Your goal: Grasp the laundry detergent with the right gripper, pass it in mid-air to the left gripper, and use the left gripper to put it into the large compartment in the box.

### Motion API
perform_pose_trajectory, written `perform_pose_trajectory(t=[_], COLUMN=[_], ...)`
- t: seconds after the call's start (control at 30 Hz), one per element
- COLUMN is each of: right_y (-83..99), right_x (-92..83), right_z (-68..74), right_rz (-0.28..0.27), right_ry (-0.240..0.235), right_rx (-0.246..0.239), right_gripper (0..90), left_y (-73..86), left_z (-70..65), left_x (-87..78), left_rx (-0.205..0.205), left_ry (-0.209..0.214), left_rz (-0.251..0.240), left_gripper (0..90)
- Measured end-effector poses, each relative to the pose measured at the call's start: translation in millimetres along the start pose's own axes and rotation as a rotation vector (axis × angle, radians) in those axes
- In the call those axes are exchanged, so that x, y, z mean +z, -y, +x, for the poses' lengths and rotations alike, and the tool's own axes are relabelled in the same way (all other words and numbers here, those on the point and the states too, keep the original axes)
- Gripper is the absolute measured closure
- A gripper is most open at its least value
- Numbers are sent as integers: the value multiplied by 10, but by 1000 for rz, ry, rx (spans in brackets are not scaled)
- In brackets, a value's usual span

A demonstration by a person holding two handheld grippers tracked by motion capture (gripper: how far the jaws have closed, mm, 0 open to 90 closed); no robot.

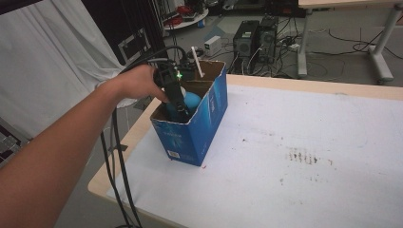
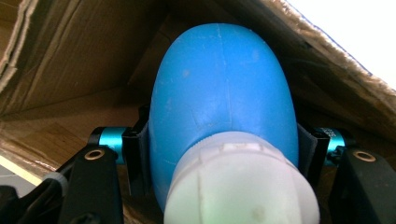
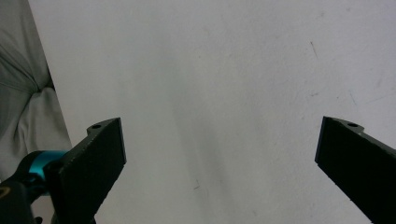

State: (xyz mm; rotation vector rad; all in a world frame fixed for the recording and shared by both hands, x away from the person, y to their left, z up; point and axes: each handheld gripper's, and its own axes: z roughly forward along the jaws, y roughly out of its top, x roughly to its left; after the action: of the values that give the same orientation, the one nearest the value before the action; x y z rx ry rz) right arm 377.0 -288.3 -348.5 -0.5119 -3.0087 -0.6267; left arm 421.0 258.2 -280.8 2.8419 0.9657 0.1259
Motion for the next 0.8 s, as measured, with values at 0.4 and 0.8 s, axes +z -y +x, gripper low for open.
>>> perform_pose_trajectory(t=[0.4,0.8], right_y=[2,3], right_x=[2,-15], right_z=[22,35], right_rz=[-12,-17], right_ry=[1,13], right_rx=[-9,-10], right_gripper=[8,9], left_y=[-8,-1], left_z=[-3,6], left_x=[3,-230], left_rx=[2,-34], left_ry=[-7,-20], left_rz=[9,-78], left_gripper=[374,283])
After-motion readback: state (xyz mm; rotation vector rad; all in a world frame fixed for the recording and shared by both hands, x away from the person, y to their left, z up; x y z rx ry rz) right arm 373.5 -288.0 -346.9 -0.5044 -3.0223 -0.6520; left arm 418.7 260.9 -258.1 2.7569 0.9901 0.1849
